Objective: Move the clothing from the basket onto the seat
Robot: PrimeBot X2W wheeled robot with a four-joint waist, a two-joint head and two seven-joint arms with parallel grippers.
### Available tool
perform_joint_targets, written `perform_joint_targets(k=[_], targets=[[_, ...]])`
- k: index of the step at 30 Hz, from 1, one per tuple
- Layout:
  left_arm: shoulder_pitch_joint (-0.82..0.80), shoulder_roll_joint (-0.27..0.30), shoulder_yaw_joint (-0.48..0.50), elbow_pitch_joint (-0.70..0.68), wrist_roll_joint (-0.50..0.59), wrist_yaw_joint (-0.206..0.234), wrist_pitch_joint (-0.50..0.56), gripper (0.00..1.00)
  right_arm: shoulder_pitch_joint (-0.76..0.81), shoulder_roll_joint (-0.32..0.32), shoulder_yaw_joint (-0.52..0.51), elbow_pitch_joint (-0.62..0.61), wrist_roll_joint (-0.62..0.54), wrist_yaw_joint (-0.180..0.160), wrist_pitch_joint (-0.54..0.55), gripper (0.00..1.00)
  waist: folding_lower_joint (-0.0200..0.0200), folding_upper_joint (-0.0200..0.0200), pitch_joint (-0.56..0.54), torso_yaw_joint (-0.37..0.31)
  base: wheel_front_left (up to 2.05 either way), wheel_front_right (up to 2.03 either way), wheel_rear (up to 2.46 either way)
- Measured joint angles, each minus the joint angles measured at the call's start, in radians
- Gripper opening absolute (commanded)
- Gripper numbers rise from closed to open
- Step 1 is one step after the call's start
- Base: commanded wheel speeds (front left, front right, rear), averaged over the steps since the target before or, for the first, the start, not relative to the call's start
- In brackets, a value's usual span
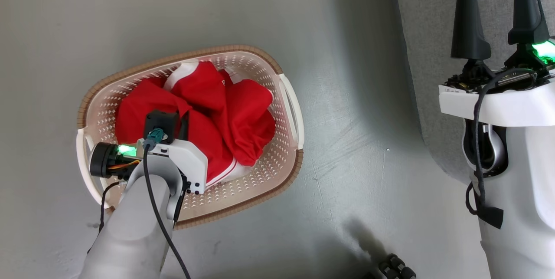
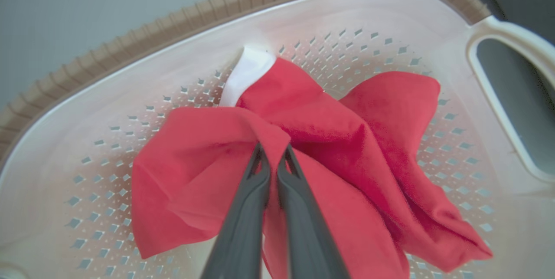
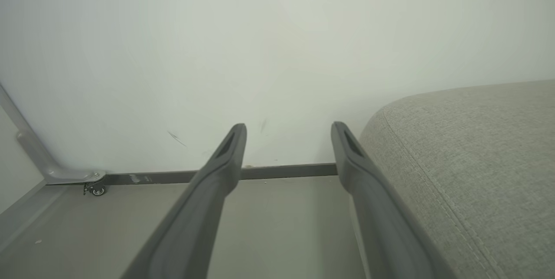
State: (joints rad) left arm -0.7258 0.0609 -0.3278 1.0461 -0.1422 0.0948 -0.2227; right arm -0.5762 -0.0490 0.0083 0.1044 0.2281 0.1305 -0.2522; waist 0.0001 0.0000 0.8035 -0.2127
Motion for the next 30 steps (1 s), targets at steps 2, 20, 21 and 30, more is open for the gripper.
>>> perform_joint_targets(k=[2,20,21,30], targets=[[0.000,0.001,0.001,-0.012,-0.002,-0.008,-0.009,0.00,0.000,0.000,0.000,0.003,-0.009,0.000,0.000,1.00,0.0000,0.0000,-0.008,0.005,0.00,0.00,0.00],[0.050,0.008,0.041,-0.254,-0.032,-0.026,-0.024,0.00,0.011,-0.018,0.038,0.060,-0.046,0.000,-0.002,1.00,0.0000,0.0000,-0.114,0.070,0.00,0.00,0.00],[0.053,0.007,0.046,-0.278,-0.032,-0.026,-0.024,0.00,0.014,-0.021,0.039,0.062,-0.046,0.000,-0.002,1.00,0.0000,0.0000,-0.122,0.075,0.00,0.00,0.00],[0.136,0.015,0.084,-0.465,-0.041,-0.024,-0.024,0.00,0.048,-0.044,0.057,0.092,-0.049,0.000,-0.002,1.00,0.0000,0.0000,-0.200,0.117,0.00,0.00,0.00]])
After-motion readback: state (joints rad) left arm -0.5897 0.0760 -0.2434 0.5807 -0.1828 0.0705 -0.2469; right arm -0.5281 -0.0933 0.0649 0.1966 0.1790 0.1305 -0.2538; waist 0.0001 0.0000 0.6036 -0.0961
